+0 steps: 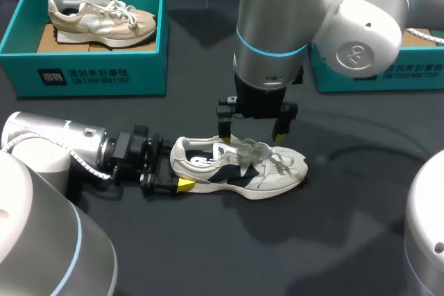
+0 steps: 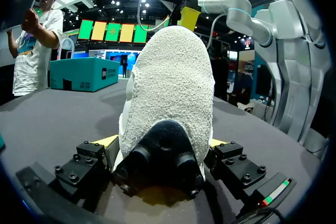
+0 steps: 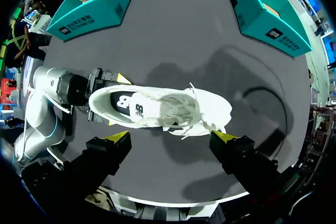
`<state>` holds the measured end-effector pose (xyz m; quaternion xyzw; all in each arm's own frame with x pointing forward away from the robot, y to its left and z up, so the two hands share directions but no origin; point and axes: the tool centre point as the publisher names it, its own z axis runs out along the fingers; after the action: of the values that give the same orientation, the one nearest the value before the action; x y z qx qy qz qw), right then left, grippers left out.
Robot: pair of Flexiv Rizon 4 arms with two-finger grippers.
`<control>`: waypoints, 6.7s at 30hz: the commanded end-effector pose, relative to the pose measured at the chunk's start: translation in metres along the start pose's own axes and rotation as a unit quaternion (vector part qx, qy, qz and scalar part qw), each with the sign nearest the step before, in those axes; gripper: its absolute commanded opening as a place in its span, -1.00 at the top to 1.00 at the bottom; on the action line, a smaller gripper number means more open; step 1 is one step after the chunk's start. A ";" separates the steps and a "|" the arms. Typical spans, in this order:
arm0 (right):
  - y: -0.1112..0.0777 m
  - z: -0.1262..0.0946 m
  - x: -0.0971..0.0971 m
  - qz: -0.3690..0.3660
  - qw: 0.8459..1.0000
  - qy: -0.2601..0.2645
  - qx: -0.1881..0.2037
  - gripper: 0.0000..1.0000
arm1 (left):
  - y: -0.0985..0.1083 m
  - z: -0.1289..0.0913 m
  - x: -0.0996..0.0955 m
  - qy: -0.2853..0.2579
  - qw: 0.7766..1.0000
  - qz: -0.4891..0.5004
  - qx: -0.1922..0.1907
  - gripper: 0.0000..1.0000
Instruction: Take the shoe out of the shoebox, open the shoe tongue, remove and reinsert the insole, then place the shoe into the shoebox
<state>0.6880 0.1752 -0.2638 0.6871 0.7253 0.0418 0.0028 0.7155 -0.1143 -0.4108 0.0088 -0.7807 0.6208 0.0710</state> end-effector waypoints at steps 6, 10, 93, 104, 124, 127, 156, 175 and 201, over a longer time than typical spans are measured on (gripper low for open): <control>0.004 0.004 0.011 0.006 1.000 -0.030 0.003 -1.00 | 0.001 0.002 0.000 -0.001 1.000 0.000 0.000 1.00; 0.005 0.009 0.024 0.032 0.997 -0.073 -0.015 -1.00 | 0.001 0.002 0.000 -0.001 1.000 0.000 0.000 1.00; 0.013 0.065 0.008 0.273 0.908 -0.302 -0.098 -0.08 | 0.001 0.002 0.000 -0.001 1.000 0.000 0.000 1.00; 0.009 0.056 0.000 0.280 0.920 -0.261 -0.090 0.12 | 0.001 0.002 0.000 -0.001 1.000 0.000 0.000 1.00; 0.013 0.040 -0.046 0.211 0.967 -0.144 0.008 1.00 | 0.001 0.002 0.000 -0.001 1.000 0.000 0.000 1.00; 0.014 0.040 -0.062 0.186 0.977 -0.100 0.024 1.00 | 0.001 0.002 0.000 -0.001 1.000 0.000 0.000 1.00; 0.016 0.060 -0.115 0.114 0.990 -0.016 0.083 0.36 | 0.001 0.002 0.000 -0.001 1.000 0.000 0.000 1.00; 0.007 0.071 -0.118 0.103 0.990 -0.059 0.077 -0.50 | 0.001 0.002 0.000 -0.001 1.000 0.000 0.000 1.00; 0.003 -0.043 -0.066 -0.090 0.992 -0.086 0.012 -1.00 | 0.001 0.002 0.000 -0.001 1.000 0.000 0.000 1.00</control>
<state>0.6877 0.0970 -0.2364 0.6295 0.7745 -0.0189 0.0596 0.7149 -0.1171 -0.4105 0.0094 -0.7813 0.6201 0.0702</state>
